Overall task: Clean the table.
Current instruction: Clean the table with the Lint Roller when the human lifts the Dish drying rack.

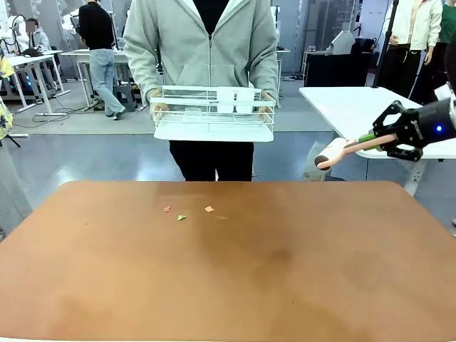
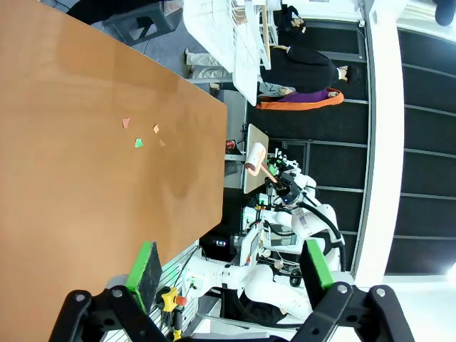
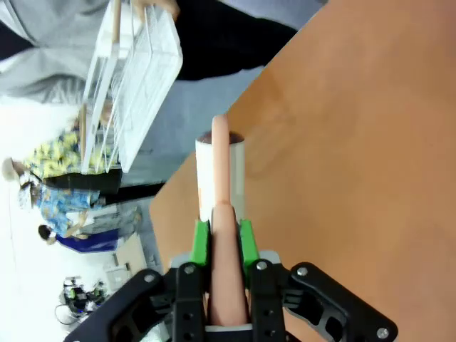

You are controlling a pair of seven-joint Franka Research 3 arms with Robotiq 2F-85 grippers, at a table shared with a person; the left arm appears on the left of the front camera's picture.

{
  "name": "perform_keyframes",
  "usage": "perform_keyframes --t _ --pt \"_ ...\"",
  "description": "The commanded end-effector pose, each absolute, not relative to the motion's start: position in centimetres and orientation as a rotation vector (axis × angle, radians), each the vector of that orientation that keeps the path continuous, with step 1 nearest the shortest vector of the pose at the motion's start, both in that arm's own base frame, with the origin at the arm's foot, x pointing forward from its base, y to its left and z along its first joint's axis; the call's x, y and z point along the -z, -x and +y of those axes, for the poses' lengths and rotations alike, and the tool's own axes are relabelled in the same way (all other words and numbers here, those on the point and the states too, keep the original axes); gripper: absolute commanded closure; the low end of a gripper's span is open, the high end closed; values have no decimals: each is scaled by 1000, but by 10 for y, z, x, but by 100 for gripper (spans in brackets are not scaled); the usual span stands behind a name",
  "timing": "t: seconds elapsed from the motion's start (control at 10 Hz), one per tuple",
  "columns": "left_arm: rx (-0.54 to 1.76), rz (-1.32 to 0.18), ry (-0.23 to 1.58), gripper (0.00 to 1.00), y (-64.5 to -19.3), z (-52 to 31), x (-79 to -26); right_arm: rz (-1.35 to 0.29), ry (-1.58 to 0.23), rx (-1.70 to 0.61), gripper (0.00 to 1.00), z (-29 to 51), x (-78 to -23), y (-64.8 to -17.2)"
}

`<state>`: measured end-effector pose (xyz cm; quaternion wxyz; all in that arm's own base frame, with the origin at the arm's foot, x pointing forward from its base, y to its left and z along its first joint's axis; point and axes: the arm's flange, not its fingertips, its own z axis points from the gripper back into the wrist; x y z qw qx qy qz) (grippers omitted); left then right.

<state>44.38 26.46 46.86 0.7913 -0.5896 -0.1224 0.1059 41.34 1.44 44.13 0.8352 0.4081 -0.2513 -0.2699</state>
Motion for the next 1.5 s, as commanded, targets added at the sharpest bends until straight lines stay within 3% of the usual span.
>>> perform_keyframes --t 0.0,0.1,0.3,0.4,0.7,1.4 --pt "-214 -262 1265 0 -440 267 -469 -535 -704 289 79 32 -483 -441" --pt "-214 -262 1265 0 -440 267 -469 -574 -634 195 79 51 -494 -474" --pt "-214 -262 1265 0 -440 267 -469 -428 -638 46 79 113 -476 -516" --pt "-214 -262 1265 0 -440 267 -469 -381 -640 -33 79 139 -458 -522" --pt "-214 -262 1265 0 -440 267 -469 -312 -645 25 79 162 -436 -526" --pt "-214 -262 1265 0 -440 267 -469 -305 -612 -30 79 181 -406 -534"
